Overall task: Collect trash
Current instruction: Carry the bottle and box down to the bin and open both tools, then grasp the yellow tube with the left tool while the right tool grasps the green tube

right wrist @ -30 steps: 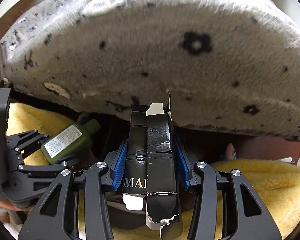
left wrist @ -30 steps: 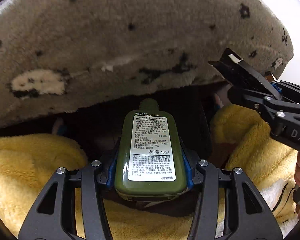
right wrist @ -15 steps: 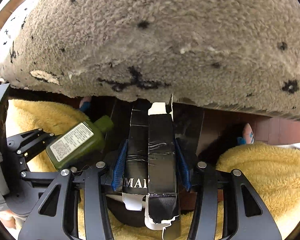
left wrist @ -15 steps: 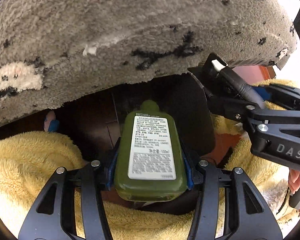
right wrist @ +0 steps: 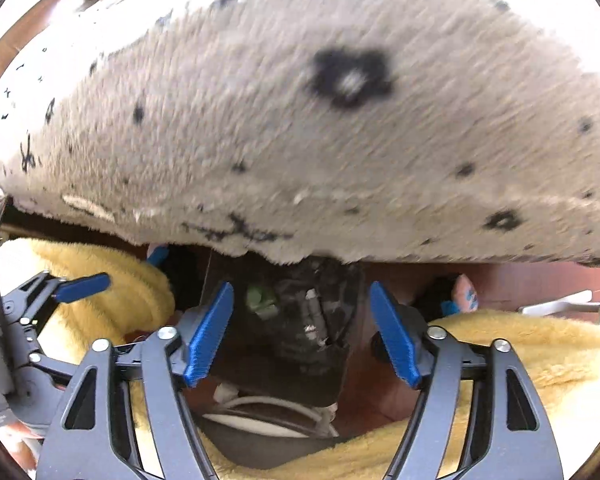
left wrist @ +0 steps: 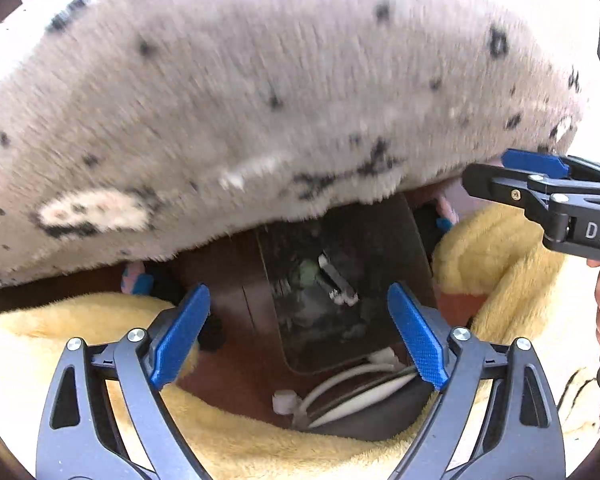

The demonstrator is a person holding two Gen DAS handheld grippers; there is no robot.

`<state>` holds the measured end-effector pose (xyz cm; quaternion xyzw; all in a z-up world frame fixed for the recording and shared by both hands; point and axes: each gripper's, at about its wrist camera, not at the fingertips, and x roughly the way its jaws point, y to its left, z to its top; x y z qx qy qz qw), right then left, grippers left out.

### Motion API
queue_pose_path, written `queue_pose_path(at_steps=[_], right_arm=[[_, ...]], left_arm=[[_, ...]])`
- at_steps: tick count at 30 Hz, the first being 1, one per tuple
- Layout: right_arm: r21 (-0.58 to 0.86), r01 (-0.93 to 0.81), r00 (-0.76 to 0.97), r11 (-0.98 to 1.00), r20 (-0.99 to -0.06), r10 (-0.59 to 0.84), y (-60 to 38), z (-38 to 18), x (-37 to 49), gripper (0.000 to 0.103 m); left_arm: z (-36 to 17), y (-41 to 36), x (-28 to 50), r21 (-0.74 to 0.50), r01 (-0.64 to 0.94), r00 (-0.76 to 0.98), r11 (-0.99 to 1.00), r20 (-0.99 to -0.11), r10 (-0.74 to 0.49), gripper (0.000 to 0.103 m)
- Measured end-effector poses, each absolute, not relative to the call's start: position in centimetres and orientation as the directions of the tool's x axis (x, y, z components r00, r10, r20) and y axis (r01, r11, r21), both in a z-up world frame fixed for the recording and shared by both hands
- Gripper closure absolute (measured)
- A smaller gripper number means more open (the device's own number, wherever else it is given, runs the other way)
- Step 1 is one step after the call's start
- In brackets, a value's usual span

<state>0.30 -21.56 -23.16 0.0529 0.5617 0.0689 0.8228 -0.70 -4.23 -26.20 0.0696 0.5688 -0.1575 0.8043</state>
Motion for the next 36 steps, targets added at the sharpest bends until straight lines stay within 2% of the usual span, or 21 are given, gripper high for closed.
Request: queue_pose_path(at_steps=[8, 18, 27, 32, 36], right_arm=[[0.144, -0.076, 0.481, 0.987, -0.862, 0.163, -22.8, -18.3, 1.0, 0.027], [0.080, -0.055, 0.580, 0.995, -0.809, 0.097, -23.8, -13.8, 5.7, 0.027], [0.055, -0.032, 0.611, 0.998, -0.789, 0.063, -24.9, -12.0, 11.9, 0.027], [0.059, -0.034, 0.617, 0.998, -0.784, 0.068, -25.2, -11.6, 14.1, 0.027], [0.045, -0.035, 0.615, 0.998, -0.786, 0.057, -25.1, -11.7, 15.6, 0.027]], left_arm=[[-21.3, -1.8, 0.8, -0.032, 0.301, 0.443, 0.953, -0.880, -0.169, 0.017], [-15.8, -0.3, 5.6, 0.001, 0.254, 0.574, 0.967, -0.805, -0.150, 0.017], [-14.2, 0.5, 13.4, 0.028, 0.211, 0.620, 0.977, -0.777, -0.112, 0.018], [-15.2, 0.7, 16.8, 0.059, 0.205, 0.611, 0.977, -0.787, -0.081, 0.022], [-15.7, 0.5, 18.4, 0.070, 0.233, 0.604, 0.970, -0.792, -0.088, 0.021]])
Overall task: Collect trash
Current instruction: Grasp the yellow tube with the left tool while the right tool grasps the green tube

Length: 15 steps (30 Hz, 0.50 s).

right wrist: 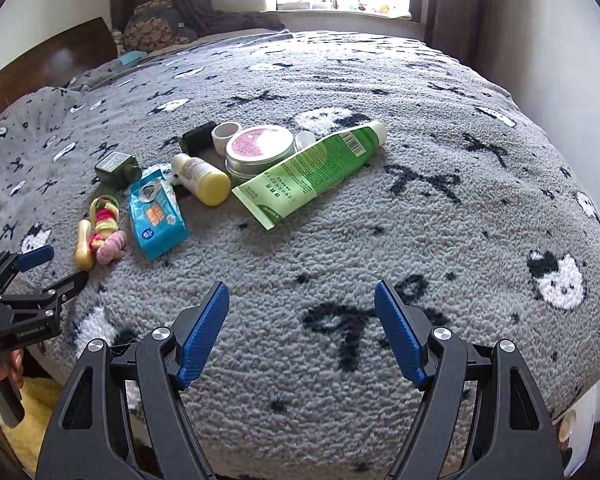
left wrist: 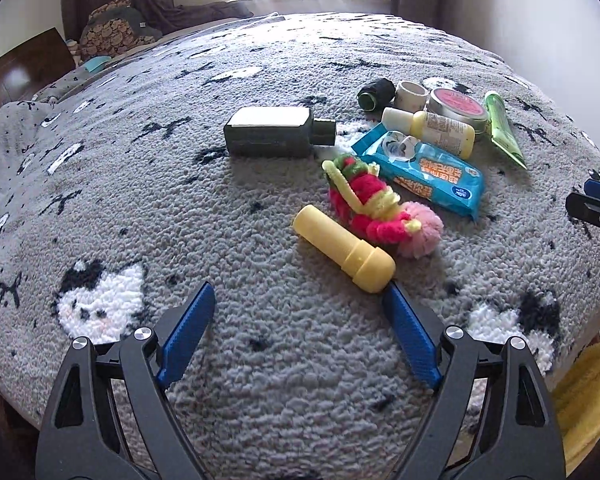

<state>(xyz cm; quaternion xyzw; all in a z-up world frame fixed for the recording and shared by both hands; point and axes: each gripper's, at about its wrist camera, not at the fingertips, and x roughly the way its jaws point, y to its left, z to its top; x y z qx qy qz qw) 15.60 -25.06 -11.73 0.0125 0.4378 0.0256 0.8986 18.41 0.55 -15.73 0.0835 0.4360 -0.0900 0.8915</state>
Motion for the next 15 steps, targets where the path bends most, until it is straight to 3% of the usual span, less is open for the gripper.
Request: queue_pose_path(at_steps=[11, 15], right_arm=[[0.039, 0.003, 0.605, 0.999, -0.796, 0.030, -25.9, -12.4, 20.3, 0.027], [0.098, 0.044, 0.592, 0.994, -0.804, 0.053, -26.8, -12.6, 23.1, 0.027]], left_arm=[[-16.2, 0.0, 20.6, 0.042, 0.274, 0.600, 0.961, -0.788, -0.137, 0.022], [-16.3, -0.3, 20.8, 0.052, 0.296, 0.608, 0.954, -0.780, -0.146, 0.031]])
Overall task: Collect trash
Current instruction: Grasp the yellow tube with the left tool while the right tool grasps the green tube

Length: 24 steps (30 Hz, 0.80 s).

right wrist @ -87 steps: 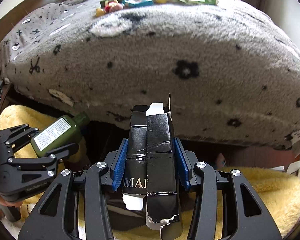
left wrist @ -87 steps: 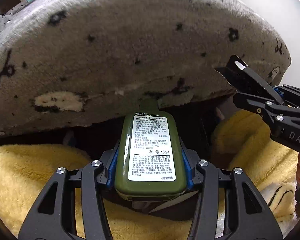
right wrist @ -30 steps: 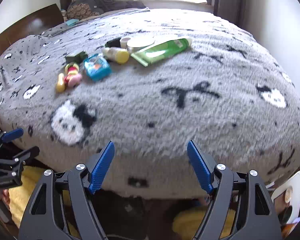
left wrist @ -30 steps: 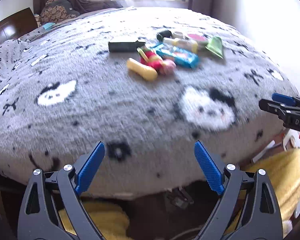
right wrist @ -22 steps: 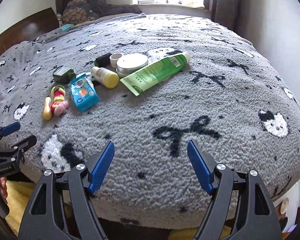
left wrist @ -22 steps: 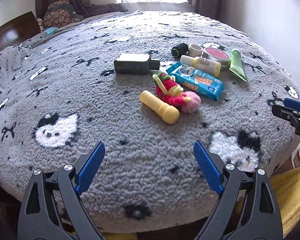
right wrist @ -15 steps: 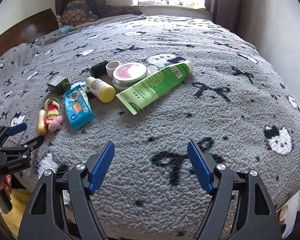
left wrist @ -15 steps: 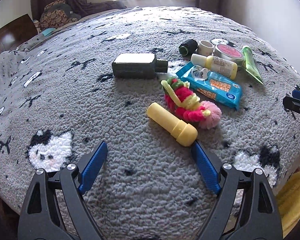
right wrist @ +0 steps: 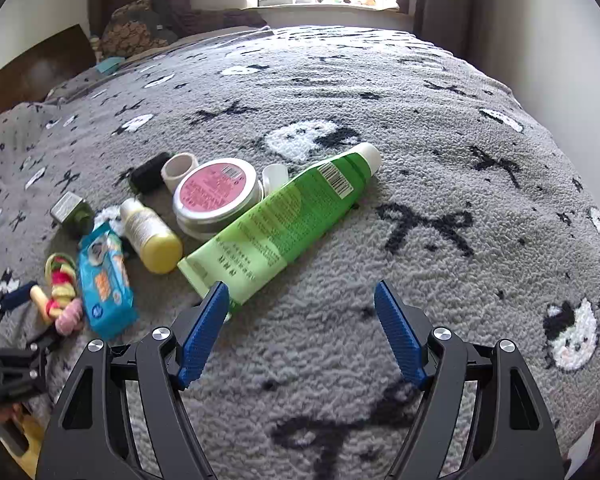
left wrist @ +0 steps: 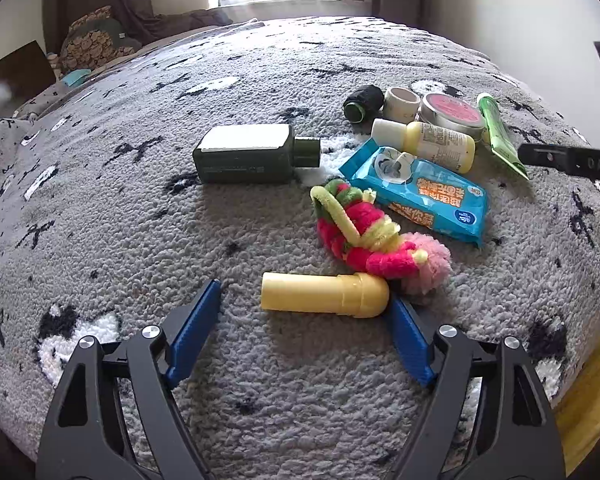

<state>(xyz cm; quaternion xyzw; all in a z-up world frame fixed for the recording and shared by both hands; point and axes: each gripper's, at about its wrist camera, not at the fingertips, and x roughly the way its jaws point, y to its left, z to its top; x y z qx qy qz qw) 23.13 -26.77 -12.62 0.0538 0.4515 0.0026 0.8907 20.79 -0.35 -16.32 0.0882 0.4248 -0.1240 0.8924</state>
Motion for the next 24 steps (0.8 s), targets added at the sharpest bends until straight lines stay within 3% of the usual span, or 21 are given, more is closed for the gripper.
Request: queue_pose_path(at_steps=[3, 4, 12, 20, 24], right_arm=[[0.109, 0.071, 0.601, 0.992, -0.798, 0.044, -27.0, -12.3, 25.0, 0.027], [0.113, 0.077, 0.604, 0.991, -0.796, 0.044, -27.1, -12.2, 25.5, 0.027], [0.193, 0.169, 0.564, 0.967, -0.823, 0.066, -29.7, -13.1, 29.9, 0.031], [0.195, 0.180, 0.540, 0.964, -0.839, 0.069, -30.4, -14.4, 32.8, 0.054], [0.143, 0.136, 0.554, 0.980, -0.831, 0.044, -29.9, -14.1, 32.3, 0.059]], left_arm=[[-16.1, -0.5, 20.9, 0.045, 0.308, 0.612, 0.950, -0.775, -0.161, 0.048], [-16.0, -0.5, 21.1, 0.043, 0.311, 0.611, 0.949, -0.774, -0.165, 0.049], [-15.9, -0.7, 22.4, 0.042, 0.325, 0.611, 0.945, -0.772, -0.176, 0.050], [-16.0, -0.7, 23.0, 0.039, 0.325, 0.614, 0.945, -0.769, -0.179, 0.050], [-15.9, -0.7, 23.1, 0.036, 0.324, 0.612, 0.945, -0.770, -0.181, 0.050]])
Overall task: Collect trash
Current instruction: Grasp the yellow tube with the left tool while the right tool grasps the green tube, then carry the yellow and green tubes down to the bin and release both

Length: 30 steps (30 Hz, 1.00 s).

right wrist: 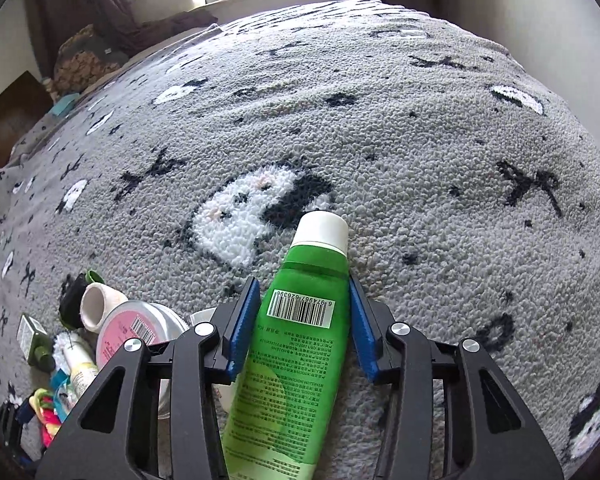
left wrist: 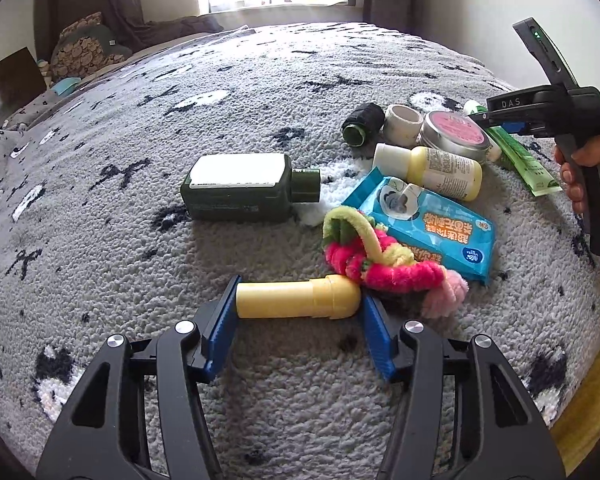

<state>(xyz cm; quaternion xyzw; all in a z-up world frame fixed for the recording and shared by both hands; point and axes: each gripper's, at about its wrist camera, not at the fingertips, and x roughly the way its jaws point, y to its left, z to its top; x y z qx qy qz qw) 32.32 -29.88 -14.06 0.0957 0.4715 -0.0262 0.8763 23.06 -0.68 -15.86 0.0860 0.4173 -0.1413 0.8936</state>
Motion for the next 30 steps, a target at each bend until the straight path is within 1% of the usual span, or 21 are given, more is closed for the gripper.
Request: queue_pose_path(at_steps=[5, 9, 13, 18, 22, 26, 30], right_arm=[[0.102, 0.107, 0.570, 0.989, -0.821, 0.023, -30.3, -13.4, 30.1, 0.060], [0.050, 0.079, 0.592, 0.996, -0.806, -0.006, -30.0, -11.9, 26.4, 0.060], [0.011, 0.023, 0.622, 1.000, -0.783, -0.006, -28.9, -10.4, 22.3, 0.060], [0.011, -0.050, 0.664, 0.999, -0.747, 0.041, -27.2, -7.8, 16.3, 0.060], [0.021, -0.080, 0.668, 0.997, -0.741, 0.069, -25.9, -6.3, 11.8, 0.060], [0.016, -0.090, 0.666, 0.996, -0.743, 0.072, -25.0, -6.1, 8.0, 0.060], [0.045, -0.116, 0.649, 0.992, -0.753, 0.110, -24.4, -7.1, 4.3, 0.060]], left_arm=[[-15.2, -0.5, 22.2, 0.047, 0.313, 0.621, 0.949, -0.766, -0.167, 0.050], [-14.2, 0.0, 20.4, 0.050, 0.290, 0.635, 0.956, -0.757, -0.154, 0.050], [-12.7, 0.1, 17.8, 0.041, 0.276, 0.657, 0.960, -0.737, -0.158, 0.050], [-10.9, -0.3, 13.8, 0.018, 0.280, 0.672, 0.960, -0.718, -0.182, 0.050], [-9.8, -1.0, 10.5, 0.014, 0.284, 0.680, 0.959, -0.708, -0.191, 0.050], [-9.6, -1.5, 7.2, 0.001, 0.300, 0.678, 0.954, -0.703, -0.213, 0.050], [-9.9, -2.2, 3.9, 0.015, 0.326, 0.670, 0.945, -0.709, -0.220, 0.050]])
